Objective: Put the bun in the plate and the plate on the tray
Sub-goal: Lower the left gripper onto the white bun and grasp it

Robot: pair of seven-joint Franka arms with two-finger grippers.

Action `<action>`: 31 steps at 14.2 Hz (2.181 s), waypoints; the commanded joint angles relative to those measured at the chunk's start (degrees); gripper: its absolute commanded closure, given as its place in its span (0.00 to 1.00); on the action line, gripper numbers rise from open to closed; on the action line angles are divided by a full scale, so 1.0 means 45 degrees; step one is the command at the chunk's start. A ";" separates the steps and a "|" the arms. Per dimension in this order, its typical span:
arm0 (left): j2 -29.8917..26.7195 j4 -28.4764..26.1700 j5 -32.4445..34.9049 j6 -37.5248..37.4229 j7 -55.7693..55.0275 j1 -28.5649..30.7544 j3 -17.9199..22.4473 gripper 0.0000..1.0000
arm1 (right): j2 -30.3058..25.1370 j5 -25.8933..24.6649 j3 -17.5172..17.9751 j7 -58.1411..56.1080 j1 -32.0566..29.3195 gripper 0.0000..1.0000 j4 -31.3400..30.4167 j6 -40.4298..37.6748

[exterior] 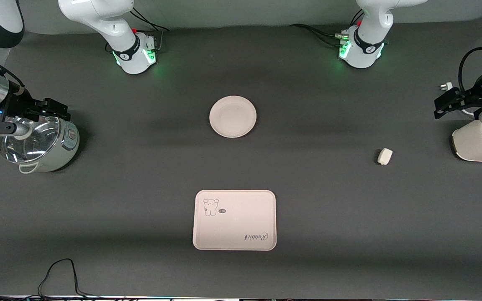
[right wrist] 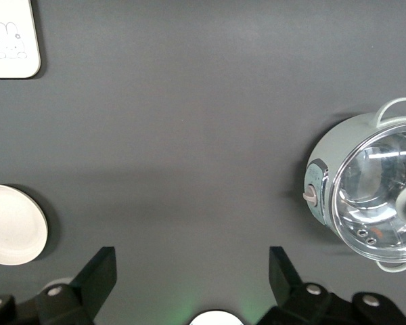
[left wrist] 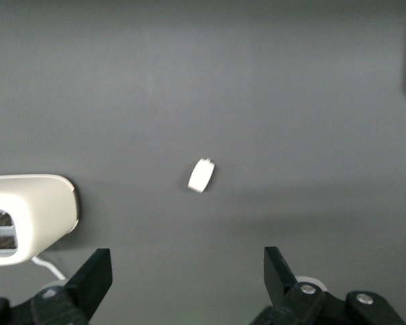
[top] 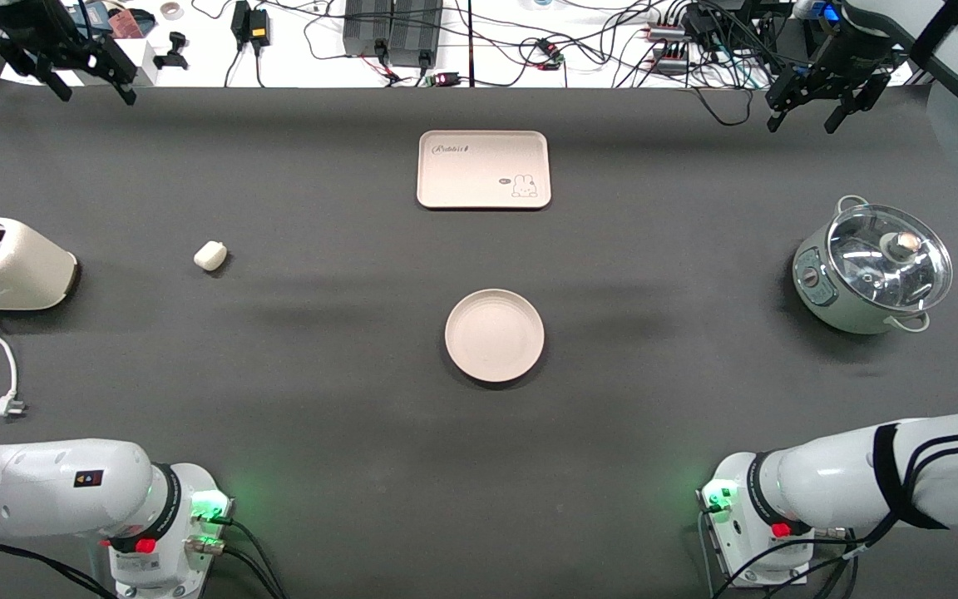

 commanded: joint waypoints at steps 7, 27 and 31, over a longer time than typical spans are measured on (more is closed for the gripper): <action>0.1087 -0.6974 0.1003 0.8289 0.0104 -0.0122 0.0078 0.00 | 0.0059 0.0410 -0.0067 -0.0006 0.0423 0.00 -0.0179 0.0076; 0.4237 -0.8505 0.1003 1.3789 -0.0459 -0.0160 0.0157 0.72 | 0.3453 0.2688 -0.0067 -0.0202 0.0541 0.00 -0.0395 0.2262; 0.1859 -0.8329 0.0829 1.0088 -0.3810 -0.2593 -0.0214 0.71 | 0.4162 0.4158 -0.0067 -0.0182 0.0541 0.00 0.0094 0.2362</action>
